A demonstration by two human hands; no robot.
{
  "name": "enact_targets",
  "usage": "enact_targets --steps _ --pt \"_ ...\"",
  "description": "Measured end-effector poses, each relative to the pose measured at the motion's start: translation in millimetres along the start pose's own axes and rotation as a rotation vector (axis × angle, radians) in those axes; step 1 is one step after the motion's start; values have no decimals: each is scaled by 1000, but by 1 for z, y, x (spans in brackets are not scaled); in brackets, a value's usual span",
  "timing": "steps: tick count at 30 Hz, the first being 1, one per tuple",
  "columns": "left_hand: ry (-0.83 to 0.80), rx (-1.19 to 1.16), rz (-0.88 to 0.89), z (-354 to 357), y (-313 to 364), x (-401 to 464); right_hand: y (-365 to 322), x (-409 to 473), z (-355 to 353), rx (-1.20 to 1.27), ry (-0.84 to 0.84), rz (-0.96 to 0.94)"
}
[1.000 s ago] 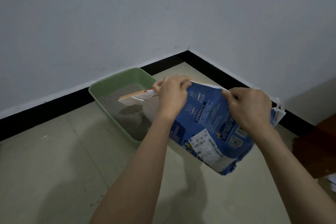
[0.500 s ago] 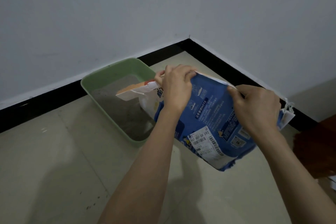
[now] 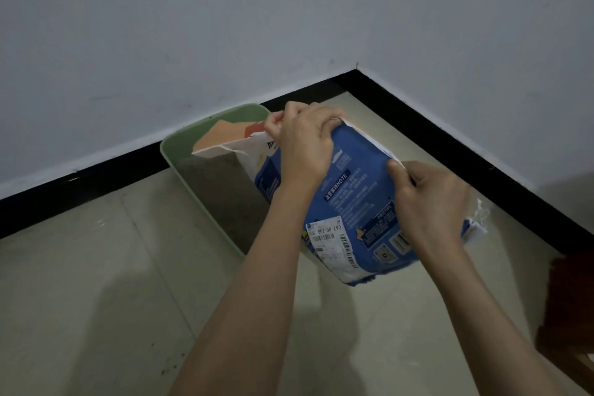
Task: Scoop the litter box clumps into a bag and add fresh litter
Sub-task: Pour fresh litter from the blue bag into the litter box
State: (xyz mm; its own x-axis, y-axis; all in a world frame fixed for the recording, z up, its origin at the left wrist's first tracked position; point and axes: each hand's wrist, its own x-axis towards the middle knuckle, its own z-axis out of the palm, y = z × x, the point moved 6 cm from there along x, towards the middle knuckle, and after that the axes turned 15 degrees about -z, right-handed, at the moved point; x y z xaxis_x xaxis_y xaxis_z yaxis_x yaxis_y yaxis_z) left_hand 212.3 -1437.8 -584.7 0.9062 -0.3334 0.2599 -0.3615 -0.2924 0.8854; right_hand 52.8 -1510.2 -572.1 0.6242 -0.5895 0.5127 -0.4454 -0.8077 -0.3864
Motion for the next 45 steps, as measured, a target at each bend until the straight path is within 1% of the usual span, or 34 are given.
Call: enact_targets --steps 4,10,13,17,20,25,27,29,31,33,35,37,41,43,45 --pt "-2 -2 30 0 3 -4 3 0 -5 -4 3 -13" --pt "-77 28 -18 17 16 -24 18 -12 -28 -21 4 11" --pt "-137 38 8 26 31 -41 30 -22 -46 -27 36 10" --pt "-151 22 54 31 48 -63 42 -42 -63 -13 74 29" --pt "-214 75 100 40 56 -80 58 -63 -65 43 83 88" --pt "-268 240 213 48 61 -96 96 -90 -52 238 105 183" --pt "-321 349 249 58 56 -103 113 -104 -36 287 82 245" --pt "-386 467 271 73 43 -112 129 -123 -16 311 28 314" --pt "-429 532 316 88 28 -120 142 -139 5 323 -45 364" --pt "-381 517 344 91 18 -121 149 -141 17 290 -118 378" --pt "-304 495 376 91 15 -118 151 -131 22 242 -183 348" --pt "-269 472 416 92 15 -117 146 -118 22 211 -238 288" --pt "-278 481 497 96 11 -114 116 -83 22 158 -288 105" --pt "-265 492 542 92 8 -111 98 -67 28 145 -286 25" --pt "-271 563 547 85 5 -106 84 -58 34 130 -275 -14"
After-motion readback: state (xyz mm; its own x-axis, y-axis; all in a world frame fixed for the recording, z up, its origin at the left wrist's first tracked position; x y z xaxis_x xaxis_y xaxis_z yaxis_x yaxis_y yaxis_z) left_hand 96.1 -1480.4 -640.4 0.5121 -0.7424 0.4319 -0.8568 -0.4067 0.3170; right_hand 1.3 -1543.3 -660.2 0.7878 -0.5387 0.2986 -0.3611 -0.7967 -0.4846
